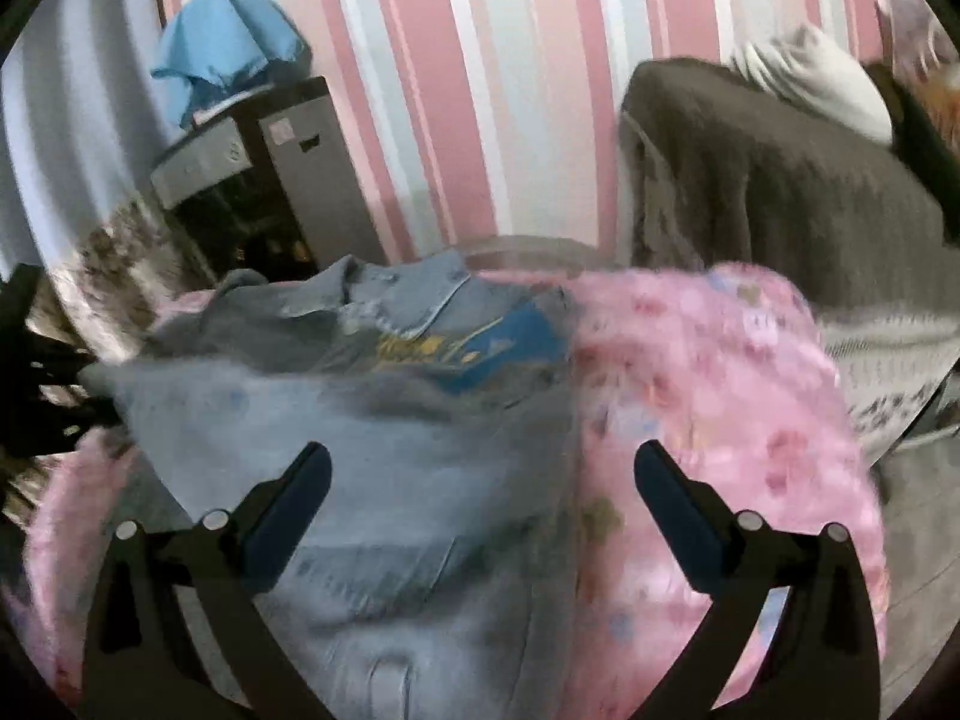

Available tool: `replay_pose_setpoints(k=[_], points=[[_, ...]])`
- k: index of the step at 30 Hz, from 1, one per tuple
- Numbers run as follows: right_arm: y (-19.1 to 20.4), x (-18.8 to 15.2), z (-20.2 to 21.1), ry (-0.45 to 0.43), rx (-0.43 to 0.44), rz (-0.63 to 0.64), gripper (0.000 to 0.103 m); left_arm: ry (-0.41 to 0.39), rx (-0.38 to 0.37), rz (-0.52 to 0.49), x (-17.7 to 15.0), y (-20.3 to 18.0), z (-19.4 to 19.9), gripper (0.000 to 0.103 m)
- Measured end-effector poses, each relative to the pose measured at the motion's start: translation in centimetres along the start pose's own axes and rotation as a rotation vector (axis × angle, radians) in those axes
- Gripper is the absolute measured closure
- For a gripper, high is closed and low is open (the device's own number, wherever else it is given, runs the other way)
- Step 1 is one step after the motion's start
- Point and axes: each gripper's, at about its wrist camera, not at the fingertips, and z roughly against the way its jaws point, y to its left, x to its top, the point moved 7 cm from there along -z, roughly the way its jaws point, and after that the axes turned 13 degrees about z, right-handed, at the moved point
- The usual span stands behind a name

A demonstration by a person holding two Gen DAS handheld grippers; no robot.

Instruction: Fold large clothes

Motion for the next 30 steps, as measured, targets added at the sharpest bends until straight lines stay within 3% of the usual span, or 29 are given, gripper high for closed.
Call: replay_pose_setpoints(k=[1, 2, 3, 4, 5, 7, 9, 14, 16, 17, 18, 20, 21, 25, 27, 29, 30], points=[[0.1, 0.5, -1.0, 0.013, -0.011, 0.017, 0.002, 0.090, 0.000, -0.025, -1.8, 1.3, -1.7, 0.069], [0.3, 0.9, -1.8, 0.021, -0.014, 0.028, 0.002, 0.125, 0.006, -0.026, -2.7, 1.8, -2.7, 0.059], [0.5, 1.2, -2.8, 0.035, -0.010, 0.039, 0.002, 0.149, 0.051, -0.018, -4.0, 3.0, -4.3, 0.034], [0.8, 1.7, -3.8, 0.044, -0.008, 0.049, 0.002, 0.149, 0.074, 0.004, -4.7, 3.6, -5.3, 0.019], [1.2, 2.1, -4.4, 0.043, -0.010, 0.057, 0.002, 0.150, 0.058, 0.025, -5.0, 3.8, -5.9, 0.017], [2.3, 2.8, -6.1, 0.058, -0.003, 0.102, 0.002, 0.139, -0.053, 0.119, -5.4, 3.6, -7.1, 0.009], [3.2, 3.3, -8.8, 0.108, -0.051, 0.176, 0.002, 0.116, -0.144, 0.197, -5.3, 3.5, -7.2, 0.004], [3.9, 3.5, -13.6, 0.221, -0.125, 0.261, 0.003, 0.067, -0.309, 0.343, -4.4, 3.7, -7.2, 0.003], [3.6, 2.5, -15.4, 0.293, -0.127, 0.254, 0.010, 0.059, -0.342, 0.387, -4.0, 4.1, -7.2, 0.003], [3.5, 2.0, -16.1, 0.315, -0.106, 0.244, 0.020, 0.057, -0.358, 0.401, -3.9, 4.4, -7.1, 0.003], [3.2, 2.1, -15.9, 0.292, -0.104, 0.225, 0.050, 0.054, -0.366, 0.409, -3.7, 4.5, -7.1, 0.003], [2.7, 2.6, -15.2, 0.267, -0.125, 0.217, 0.083, 0.045, -0.370, 0.413, -3.9, 4.9, -6.6, 0.003], [2.1, 3.1, -14.3, 0.232, -0.146, 0.197, 0.089, 0.039, -0.374, 0.410, -3.8, 4.8, -6.3, 0.003], [-1.4, 4.2, -11.6, 0.133, -0.197, 0.093, 0.094, -0.006, -0.381, 0.422, -2.7, 5.2, -5.3, 0.003], [-5.2, 4.2, -9.7, 0.073, -0.245, -0.053, 0.094, -0.033, -0.369, 0.447, -1.7, 5.7, -5.1, 0.003], [-7.4, 3.5, -9.3, 0.089, -0.266, -0.131, 0.093, -0.064, -0.321, 0.478, -0.4, 6.7, -5.2, 0.003], [-7.7, 2.8, -10.0, 0.127, -0.243, -0.130, 0.086, -0.062, -0.301, 0.487, 0.3, 6.9, -5.5, 0.003]])
